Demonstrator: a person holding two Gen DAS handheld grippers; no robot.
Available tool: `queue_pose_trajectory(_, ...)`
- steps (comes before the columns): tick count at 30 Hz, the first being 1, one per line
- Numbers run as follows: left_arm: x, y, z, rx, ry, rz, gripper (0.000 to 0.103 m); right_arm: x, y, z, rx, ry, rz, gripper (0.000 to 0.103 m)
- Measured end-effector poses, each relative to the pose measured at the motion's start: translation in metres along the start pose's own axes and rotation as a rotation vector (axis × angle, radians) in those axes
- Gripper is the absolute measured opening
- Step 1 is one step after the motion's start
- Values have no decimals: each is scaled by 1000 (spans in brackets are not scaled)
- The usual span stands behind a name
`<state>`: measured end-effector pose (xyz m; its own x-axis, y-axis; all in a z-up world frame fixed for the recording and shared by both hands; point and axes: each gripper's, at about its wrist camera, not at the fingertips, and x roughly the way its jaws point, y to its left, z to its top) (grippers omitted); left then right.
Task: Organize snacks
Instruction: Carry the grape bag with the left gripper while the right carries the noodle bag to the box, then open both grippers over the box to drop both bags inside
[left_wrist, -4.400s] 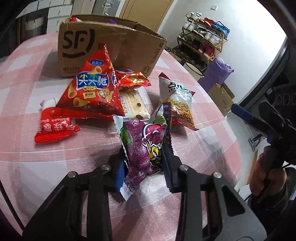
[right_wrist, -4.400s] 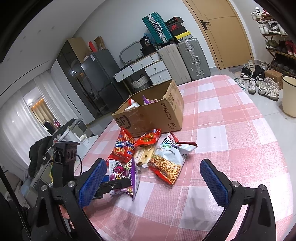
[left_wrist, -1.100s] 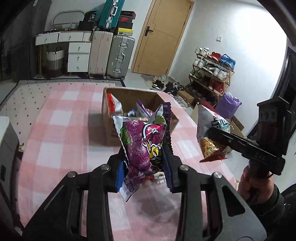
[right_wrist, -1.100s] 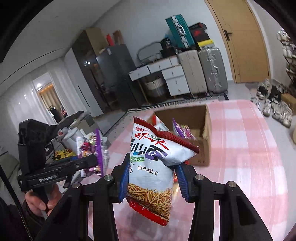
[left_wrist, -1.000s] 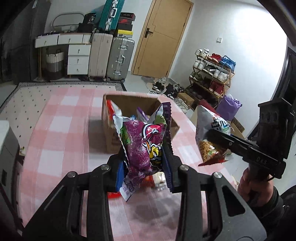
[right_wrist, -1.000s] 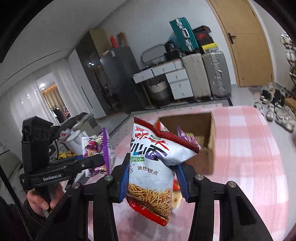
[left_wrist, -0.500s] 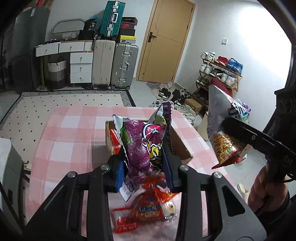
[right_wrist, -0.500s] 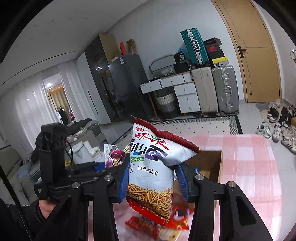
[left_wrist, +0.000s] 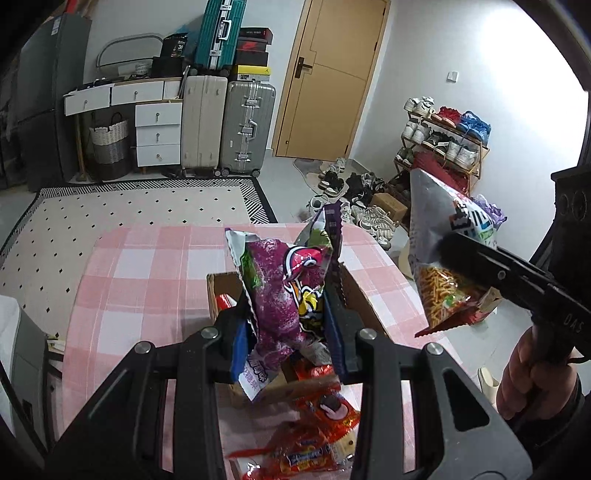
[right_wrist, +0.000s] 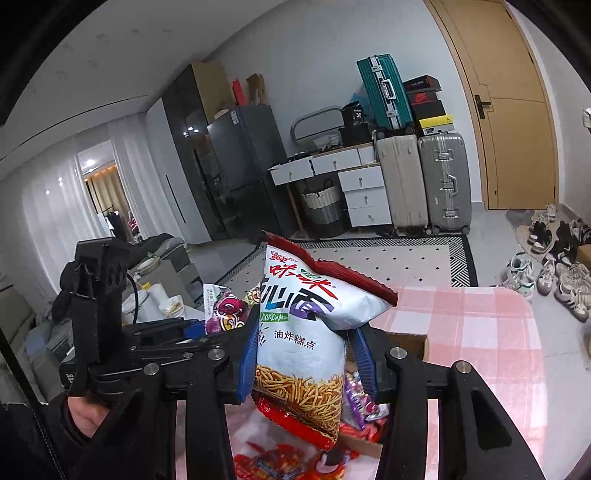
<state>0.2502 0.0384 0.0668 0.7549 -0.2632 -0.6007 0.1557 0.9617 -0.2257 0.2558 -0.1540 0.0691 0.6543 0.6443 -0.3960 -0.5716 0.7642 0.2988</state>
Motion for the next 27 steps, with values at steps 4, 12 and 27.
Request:
queue_pose_trajectory(4,21,4,15,-2,22,-2,32,15,-11,6,0,17,-19,45)
queue_pose_trajectory(12,78,8,31,5,91,-6,32,59,-38,5,-19,91,-153,45)
queue_pose_trajectory(27,161,27,22,-29,204,19,38,122,-74,-10,5,174,-151,49)
